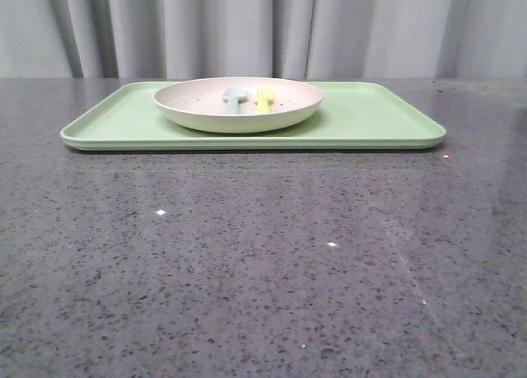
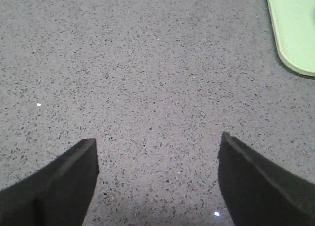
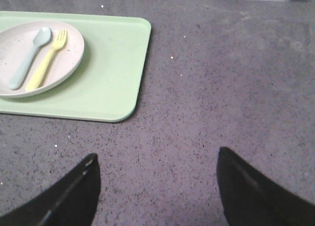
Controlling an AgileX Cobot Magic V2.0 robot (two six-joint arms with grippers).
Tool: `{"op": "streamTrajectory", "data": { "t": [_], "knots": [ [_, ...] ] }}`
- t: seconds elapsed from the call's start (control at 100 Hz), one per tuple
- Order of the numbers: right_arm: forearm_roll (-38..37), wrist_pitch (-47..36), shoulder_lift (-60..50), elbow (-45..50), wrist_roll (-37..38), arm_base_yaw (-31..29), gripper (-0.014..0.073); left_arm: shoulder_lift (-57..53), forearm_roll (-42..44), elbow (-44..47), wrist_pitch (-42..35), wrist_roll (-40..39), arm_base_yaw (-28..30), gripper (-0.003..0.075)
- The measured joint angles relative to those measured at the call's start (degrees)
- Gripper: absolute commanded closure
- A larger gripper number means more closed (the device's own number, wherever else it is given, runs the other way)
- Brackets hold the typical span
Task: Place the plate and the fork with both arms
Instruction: 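Move the right gripper above the yellow fork on the plate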
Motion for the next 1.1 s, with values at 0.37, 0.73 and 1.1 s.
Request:
{"op": "streamTrajectory", "data": {
  "t": [0.37,0.73,1.1],
  "knots": [
    [0.70,4.55,19.55,-18.10,0.00,7.04,0.0086,0.00,0.00,0.00,0.00,0.00,0.00,0.0231],
    [0.96,4.53,43.43,-35.64,0.00,16.17,0.0086,0.00,0.00,0.00,0.00,0.00,0.00,0.0231],
    [1.09,7.54,64.79,-53.46,3.03,21.53,0.0086,0.00,0.00,0.00,0.00,0.00,0.00,0.0231]
  ]
}}
